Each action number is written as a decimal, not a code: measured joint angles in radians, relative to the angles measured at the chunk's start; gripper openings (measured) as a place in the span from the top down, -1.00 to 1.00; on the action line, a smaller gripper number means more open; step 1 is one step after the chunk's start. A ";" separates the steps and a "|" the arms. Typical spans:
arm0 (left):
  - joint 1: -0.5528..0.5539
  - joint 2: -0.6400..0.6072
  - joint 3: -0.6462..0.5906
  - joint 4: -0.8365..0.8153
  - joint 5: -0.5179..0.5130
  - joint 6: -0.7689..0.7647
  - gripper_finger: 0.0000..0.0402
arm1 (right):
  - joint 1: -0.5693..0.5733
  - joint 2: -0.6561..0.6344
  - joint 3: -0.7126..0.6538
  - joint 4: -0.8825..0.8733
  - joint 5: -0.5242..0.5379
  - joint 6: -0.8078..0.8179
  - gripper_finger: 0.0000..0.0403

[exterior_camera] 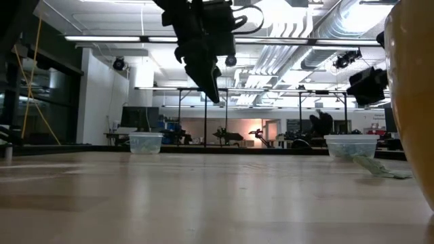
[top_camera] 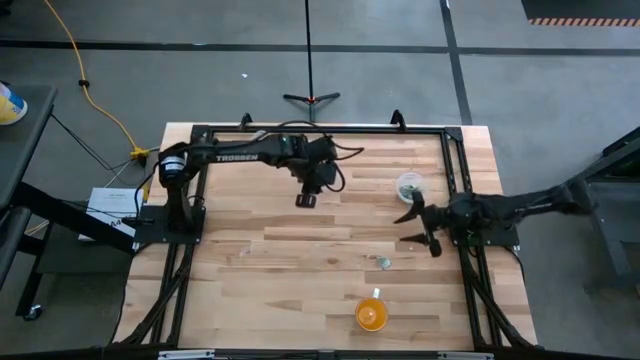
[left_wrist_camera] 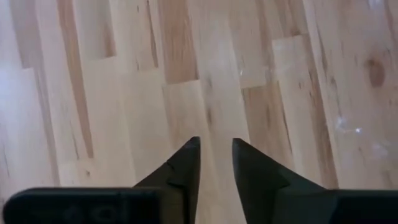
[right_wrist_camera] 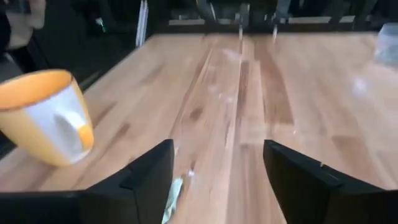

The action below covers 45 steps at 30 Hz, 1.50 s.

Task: Pick and place items into bin
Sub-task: Put the stevia packet into the top transparent bin

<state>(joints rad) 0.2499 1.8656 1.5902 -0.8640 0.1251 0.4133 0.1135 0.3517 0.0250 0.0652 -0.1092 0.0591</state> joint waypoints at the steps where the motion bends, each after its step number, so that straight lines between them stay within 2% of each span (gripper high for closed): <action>1: 0.008 0.000 0.000 -0.001 0.004 0.000 0.39 | 0.030 0.027 0.000 0.008 0.026 0.012 -0.19; 9: 0.027 0.000 0.000 0.001 0.005 -0.003 0.51 | 0.215 0.275 0.000 0.170 0.074 0.038 -0.21; 14: 0.025 0.000 0.000 0.001 0.007 -0.014 0.55 | 0.276 0.437 0.000 0.249 0.200 0.042 -0.21; 16: 0.025 0.000 0.000 0.001 0.007 -0.027 0.56 | 0.286 0.498 0.000 0.308 0.229 0.048 -0.21; 32: 0.025 0.001 0.000 0.001 0.006 -0.040 0.56 | 0.296 0.896 0.000 0.669 0.226 0.098 -0.21; 38: 0.025 0.002 0.000 0.001 0.006 -0.052 0.56 | 0.296 1.020 0.009 0.746 0.222 0.142 -0.21; 45: 0.025 0.002 0.000 0.001 0.006 -0.056 0.56 | 0.297 1.158 0.112 0.731 0.206 0.117 -0.21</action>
<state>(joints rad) 0.2749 1.8671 1.5902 -0.8635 0.1314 0.3576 0.4107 1.5095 0.1374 0.7964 0.0967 0.1761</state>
